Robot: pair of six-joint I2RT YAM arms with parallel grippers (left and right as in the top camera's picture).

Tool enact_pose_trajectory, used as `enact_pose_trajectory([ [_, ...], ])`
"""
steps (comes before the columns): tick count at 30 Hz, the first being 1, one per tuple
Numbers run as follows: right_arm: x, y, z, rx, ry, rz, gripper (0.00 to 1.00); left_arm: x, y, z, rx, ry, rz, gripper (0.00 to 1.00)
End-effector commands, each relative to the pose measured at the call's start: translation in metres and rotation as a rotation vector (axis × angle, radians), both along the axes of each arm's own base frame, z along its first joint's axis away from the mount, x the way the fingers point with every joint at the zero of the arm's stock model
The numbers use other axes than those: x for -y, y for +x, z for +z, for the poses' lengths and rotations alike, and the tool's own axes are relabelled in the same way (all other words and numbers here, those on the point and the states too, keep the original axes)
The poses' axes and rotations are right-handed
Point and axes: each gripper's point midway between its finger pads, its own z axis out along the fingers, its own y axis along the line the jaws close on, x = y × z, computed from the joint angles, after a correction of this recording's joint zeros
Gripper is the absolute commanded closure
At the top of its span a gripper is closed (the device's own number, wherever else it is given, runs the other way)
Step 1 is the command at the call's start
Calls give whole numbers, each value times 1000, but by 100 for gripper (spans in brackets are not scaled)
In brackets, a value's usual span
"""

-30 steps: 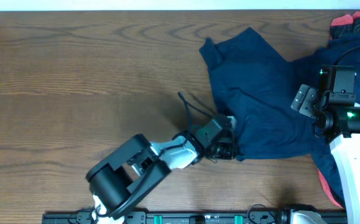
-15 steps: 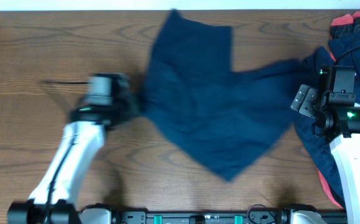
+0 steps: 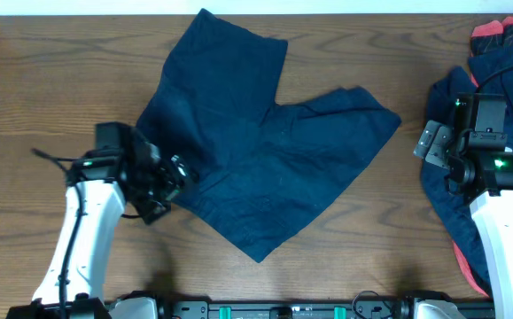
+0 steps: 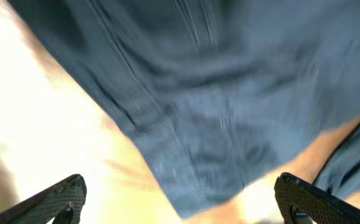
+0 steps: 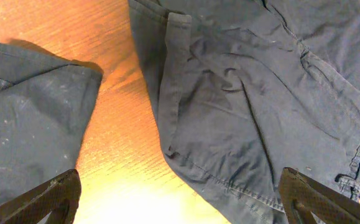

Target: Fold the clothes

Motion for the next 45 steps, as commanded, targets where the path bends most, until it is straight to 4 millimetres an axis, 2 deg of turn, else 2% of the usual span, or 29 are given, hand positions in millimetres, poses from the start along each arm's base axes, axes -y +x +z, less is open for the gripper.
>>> enact_pose_trajectory([
  [1, 2, 1, -5, -18, 0, -4, 1, 28, -23, -6, -69, -39, -89, 2],
  [3, 2, 1, -8, -30, 1, -3, 1, 41, -38, -11, -122, -39, -115, 0],
  [7, 0, 2, -15, -54, 16, 5, 1, 66, -70, -25, -244, -26, -134, 2],
  [9, -2, 3, -19, -65, 24, 9, 1, 77, -83, -35, -285, -17, -129, 7],
  [12, -5, 4, -24, -79, 43, 19, 1, 92, -87, -46, -272, -23, -129, 12],
  [16, -18, 7, -33, -104, 103, 80, 1, 112, -92, -55, -260, -42, -116, 13],
  [22, -21, 9, -44, -141, 119, 93, 1, 135, -109, -56, -297, -45, -123, 13],
  [26, -21, 9, -48, -153, 121, 92, 1, 148, -113, -55, -274, -58, -153, 13],
  [35, -22, 9, -49, -156, 125, 94, 1, 138, -108, -68, -223, 51, -102, 13],
  [39, -23, 9, -49, -155, 131, 97, 1, 129, -105, -76, -217, 97, -57, 29],
  [45, -23, 9, -49, -154, 131, 98, 1, 131, -103, -86, -227, 100, -58, 33],
])
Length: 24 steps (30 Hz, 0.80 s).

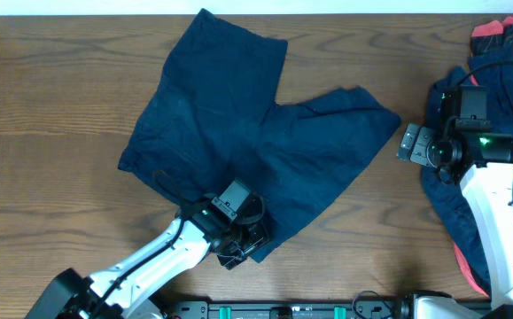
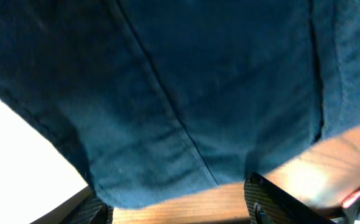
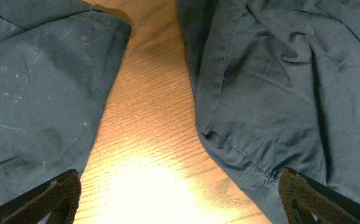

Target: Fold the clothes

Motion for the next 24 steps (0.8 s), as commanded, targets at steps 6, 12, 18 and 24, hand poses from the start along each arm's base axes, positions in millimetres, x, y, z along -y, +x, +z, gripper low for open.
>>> enact_pose_trajectory([
  [6, 3, 0, -1, -6, -5, 6, 1, -10, -13, -27, -92, 77, -3, 73],
  [12, -10, 7, -5, 3, 51, 68, 1, -21, -8, -26, -81, 80, -40, 94],
  [18, -38, 12, -25, -46, 198, 155, 1, -71, 11, -20, -69, 123, 18, 94],
  [24, -69, 7, -63, -177, 354, 233, 3, -109, 25, -21, -67, 159, 112, 94],
])
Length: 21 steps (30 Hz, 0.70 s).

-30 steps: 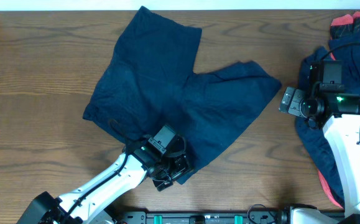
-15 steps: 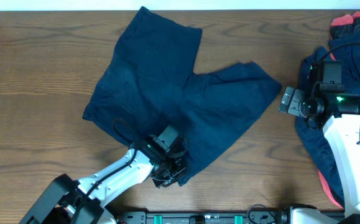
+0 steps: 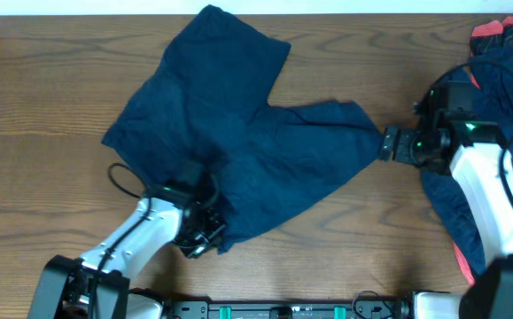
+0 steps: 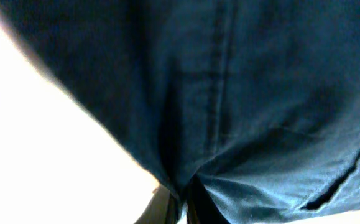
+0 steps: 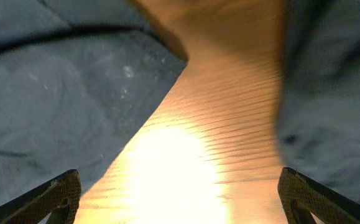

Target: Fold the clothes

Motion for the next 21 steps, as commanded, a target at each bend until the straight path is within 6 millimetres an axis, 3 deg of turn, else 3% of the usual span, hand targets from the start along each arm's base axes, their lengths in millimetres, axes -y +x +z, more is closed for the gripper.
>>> enact_pose_trajectory([
  [1, -27, -4, -18, -70, 138, 69, 2, -21, 5, -3, 38, 46, -34, 94],
  [5, -40, -1, -43, -122, 168, 95, 1, -28, 5, -4, 26, 59, -10, 94],
  [16, -63, 36, -96, -97, 254, 67, 15, -39, 2, -6, 21, 122, -21, 94],
  [19, -63, 43, -106, -84, 256, 61, 30, -40, 2, -6, 20, 128, -22, 94],
  [21, -63, 49, -111, -68, 257, 56, 46, -40, 1, -6, 18, 130, -22, 94],
])
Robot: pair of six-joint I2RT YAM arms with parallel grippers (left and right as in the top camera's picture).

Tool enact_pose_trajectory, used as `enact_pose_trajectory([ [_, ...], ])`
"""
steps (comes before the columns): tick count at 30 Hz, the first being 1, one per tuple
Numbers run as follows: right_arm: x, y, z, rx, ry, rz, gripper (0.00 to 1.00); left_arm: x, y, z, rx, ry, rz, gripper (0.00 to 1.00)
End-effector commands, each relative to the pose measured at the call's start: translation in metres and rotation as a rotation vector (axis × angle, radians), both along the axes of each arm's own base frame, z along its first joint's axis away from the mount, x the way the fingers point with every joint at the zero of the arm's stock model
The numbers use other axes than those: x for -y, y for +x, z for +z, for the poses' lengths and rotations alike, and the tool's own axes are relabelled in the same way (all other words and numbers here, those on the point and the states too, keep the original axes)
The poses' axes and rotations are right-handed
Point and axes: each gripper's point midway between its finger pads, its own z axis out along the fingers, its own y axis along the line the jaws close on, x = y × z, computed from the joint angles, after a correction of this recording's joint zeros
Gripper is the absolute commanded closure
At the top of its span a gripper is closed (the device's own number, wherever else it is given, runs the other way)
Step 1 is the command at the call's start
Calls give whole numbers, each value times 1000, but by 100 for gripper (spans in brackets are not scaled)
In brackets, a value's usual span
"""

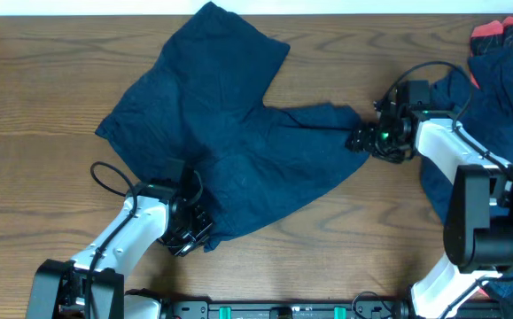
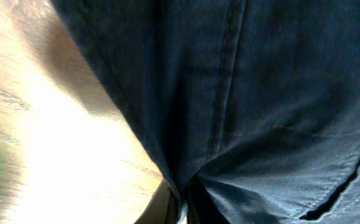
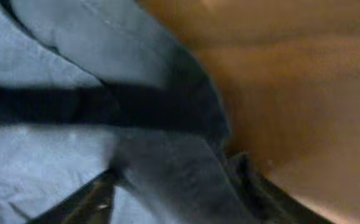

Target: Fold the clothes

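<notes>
Navy shorts (image 1: pixel 229 133) lie spread on the wooden table (image 1: pixel 43 89), waistband towards the near left and two legs fanning to the far side and right. My left gripper (image 1: pixel 192 237) is shut on their near bottom corner; the left wrist view shows the cloth (image 2: pixel 260 93) pinched at the left gripper (image 2: pixel 181 199). My right gripper (image 1: pixel 360 140) sits on the right leg's outer corner. In the blurred right wrist view a ridge of cloth (image 3: pixel 167 124) fills the narrowed gap of the right gripper (image 3: pixel 176 186).
A heap of dark blue clothes (image 1: pixel 504 80) with a red garment (image 1: pixel 495 34) lies at the right edge, under and behind my right arm. Bare wood shows to the left and along the front edge.
My right gripper has gone left from the bare wood onto the right leg's corner, and its jaws have narrowed around the cloth. The left gripper stays shut, slightly further left.
First my left gripper stood open at the shorts' left edge and the right open over the heap. Then the left was at the bottom corner, open. Later it was shut there with the corner shifted left, the right open near the leg. Now both hold cloth.
</notes>
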Motion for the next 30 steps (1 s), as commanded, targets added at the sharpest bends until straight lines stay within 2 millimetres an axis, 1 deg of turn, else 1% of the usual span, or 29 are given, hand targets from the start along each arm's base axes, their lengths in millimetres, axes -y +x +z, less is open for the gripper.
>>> enact_pose_trajectory([
  [1, -4, -9, -30, -74, 11, -22, 58, -16, -2, -5, 2, 81, -9, 94],
  [2, -5, -6, -31, -70, 13, -28, 70, -16, -2, -5, 2, 81, -9, 94],
  [3, -4, -5, -31, -64, 13, -32, 84, -16, -2, -5, 1, 81, -9, 94],
  [4, -4, -3, -31, -58, 13, -31, 94, -16, -2, -5, 1, 81, -9, 94],
  [5, -4, -2, -29, -50, 14, -32, 99, -16, -2, -5, 1, 81, -9, 94],
  [8, 3, 1, -18, -26, 3, -48, 99, -15, -1, -4, 19, 72, -73, 94],
  [11, 16, 7, 9, 32, 1, -81, 99, -15, -1, 4, 27, 64, -172, 94],
  [14, 32, 12, 51, 123, -1, -122, 99, -14, 3, 18, 34, 55, -258, 94],
  [17, 49, 9, 94, 213, -27, -165, 99, -13, 9, 41, 55, 47, -317, 94],
  [21, 70, -7, 156, 348, -115, -222, 99, -12, 17, 84, 119, 41, -361, 94],
  [23, 78, -18, 185, 419, -161, -250, 99, -11, 22, 112, 186, 37, -388, 94],
  [26, 83, -34, 228, 538, -194, -281, 99, -10, 28, 160, 320, 39, -419, 94],
  [30, 84, -58, 283, 714, -208, -307, 99, -11, 34, 237, 568, 56, -435, 94],
])
